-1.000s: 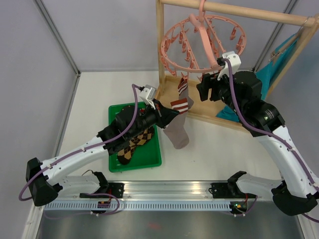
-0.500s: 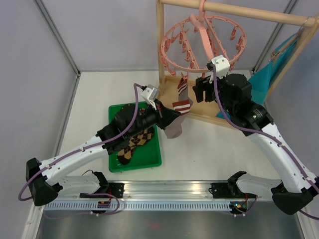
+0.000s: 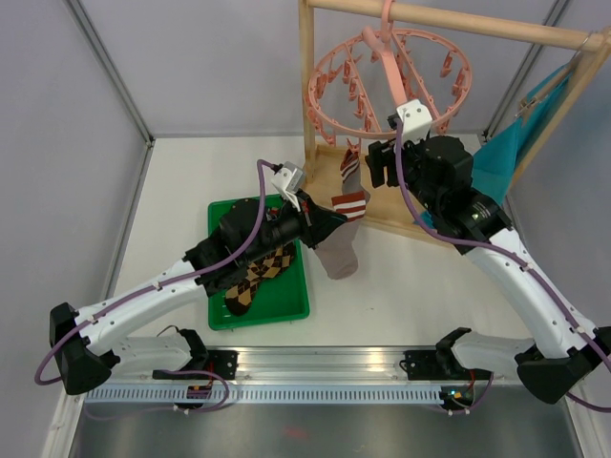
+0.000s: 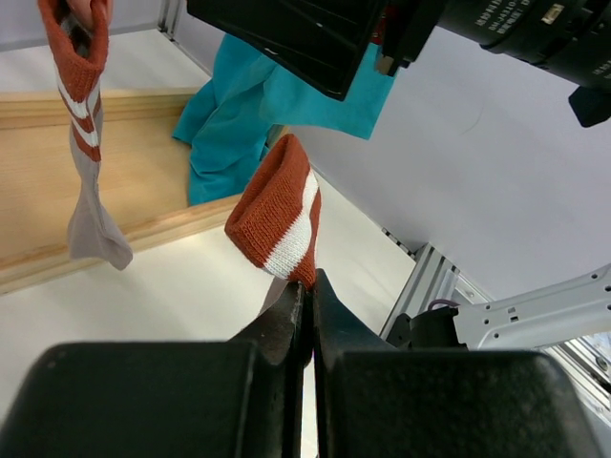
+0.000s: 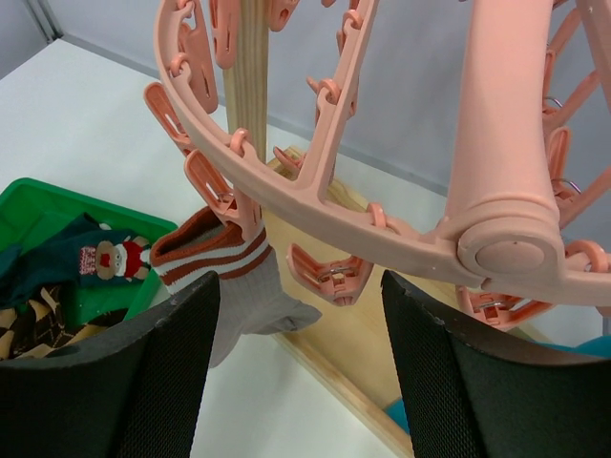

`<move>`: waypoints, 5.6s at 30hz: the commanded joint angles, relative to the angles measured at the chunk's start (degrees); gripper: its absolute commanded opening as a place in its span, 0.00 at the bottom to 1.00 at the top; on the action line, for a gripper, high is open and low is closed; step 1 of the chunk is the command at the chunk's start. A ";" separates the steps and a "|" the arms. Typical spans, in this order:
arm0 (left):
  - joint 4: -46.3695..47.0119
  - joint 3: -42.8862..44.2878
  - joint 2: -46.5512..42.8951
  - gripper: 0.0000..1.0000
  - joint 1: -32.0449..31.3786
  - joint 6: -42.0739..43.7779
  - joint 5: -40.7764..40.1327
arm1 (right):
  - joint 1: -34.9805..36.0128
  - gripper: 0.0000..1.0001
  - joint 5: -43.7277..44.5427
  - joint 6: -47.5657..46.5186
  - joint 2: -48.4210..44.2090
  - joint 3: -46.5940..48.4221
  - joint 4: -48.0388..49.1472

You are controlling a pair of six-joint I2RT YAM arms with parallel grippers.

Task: Clip the socks to the hanger
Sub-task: Open the clamp at the hanger, then clamp the sock onto the hanger.

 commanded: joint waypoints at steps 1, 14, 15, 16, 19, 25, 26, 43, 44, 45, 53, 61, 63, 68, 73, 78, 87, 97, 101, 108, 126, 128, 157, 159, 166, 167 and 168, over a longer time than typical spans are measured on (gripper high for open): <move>-0.05 2.67 -0.07 0.02 -0.17 2.42 1.63 | 0.29 0.74 1.49 -1.46 1.20 1.07 3.19; -0.22 3.20 0.81 0.02 -0.26 2.42 1.54 | 0.29 0.58 2.81 -1.11 1.20 2.30 4.25; -0.05 3.29 1.08 0.02 -0.26 2.33 1.45 | 0.29 0.55 2.64 -1.02 1.29 2.56 3.98; -0.05 3.38 1.34 0.02 -0.17 2.33 1.36 | 0.29 0.54 2.46 -0.76 1.47 2.83 3.72; 0.65 3.64 2.04 0.02 -0.26 2.33 1.28 | 0.29 0.43 1.93 -0.24 1.91 4.06 3.19; 1.44 4.52 3.62 0.02 -0.17 2.50 0.31 | 0.29 0.34 0.62 1.43 1.82 4.93 2.66; 1.62 4.69 4.06 0.02 -0.17 2.50 0.13 | 0.29 0.32 0.44 1.61 2.08 5.02 2.58; 1.80 11.99 13.29 0.02 -0.08 14.54 -9.79 | 0.38 0.00 -3.61 13.12 6.03 13.54 -3.92; 2.58 11.90 13.47 0.02 -0.17 15.50 -11.19 | 0.29 0.00 -3.43 13.91 6.30 13.99 -4.62; 2.68 11.99 13.91 0.02 -0.17 17.25 -11.81 | 0.29 0.00 -3.34 14.27 7.08 14.60 -5.07; 7.68 10.50 14.79 0.02 -0.17 24.38 -13.93 | 0.38 0.00 -3.34 16.73 9.90 17.42 -6.30; 13.31 8.91 16.54 0.02 -0.17 30.10 -17.79 | 0.29 0.00 -1.67 19.89 11.84 20.40 -8.93; 13.40 9.00 17.34 0.02 -0.08 31.24 -18.76 | 0.29 0.00 -0.97 20.16 12.19 20.93 -9.64; 15.32 7.86 17.51 0.02 -0.17 33.00 -21.30 | 0.29 0.00 -0.71 20.25 12.19 20.85 -9.73; 17.70 6.54 17.34 0.02 -0.17 34.93 -22.19 | 0.29 0.00 -0.97 20.42 12.02 20.41 -9.73; 19.98 5.66 17.60 0.02 -0.17 36.25 -21.05 | 0.38 0.00 -0.62 20.51 12.01 20.58 -9.99; 21.75 4.52 17.78 0.02 -0.26 37.31 -20.61 | 0.29 0.00 1.84 22.00 12.80 21.55 -11.49; 25.78 0.39 16.11 0.02 -0.78 39.85 -20.42 | 0.38 0.00 3.51 22.97 13.51 22.34 -12.36; 36.12 -3.38 15.93 0.02 -2.63 44.77 -24.47 | 0.29 0.00 3.42 23.50 14.21 22.95 -12.54; 63.35 -7.78 21.81 0.02 -6.76 63.10 -34.83 | 0.55 0.00 3.95 24.82 15.35 24.01 -13.94; 89.60 1.44 39.92 0.02 -10.54 89.07 -46.01 | 0.99 0.00 6.41 25.43 16.23 25.68 -16.14; 89.69 3.46 40.89 0.02 -10.54 89.60 -46.80 | 0.90 0.00 6.59 25.43 16.32 25.94 -16.41; 89.69 9.97 44.67 0.02 -10.19 91.10 -50.23 | 0.99 0.00 11.51 27.19 23.26 35.00 -23.35; 89.69 10.06 44.58 0.02 -9.66 90.84 -50.23 | 0.99 0.00 11.51 27.54 23.35 34.65 -23.26; 89.69 9.44 43.97 0.02 -8.87 89.08 -50.49 | 1.17 0.00 11.77 27.54 23.35 34.73 -23.62; 89.60 9.44 44.06 0.02 -8.96 89.08 -50.40 | 1.17 0.00 11.69 27.54 23.53 34.65 -23.70; 89.69 9.44 44.06 0.02 -8.87 89.08 -50.32 | 1.26 0.00 11.69 27.54 23.62 34.73 -23.70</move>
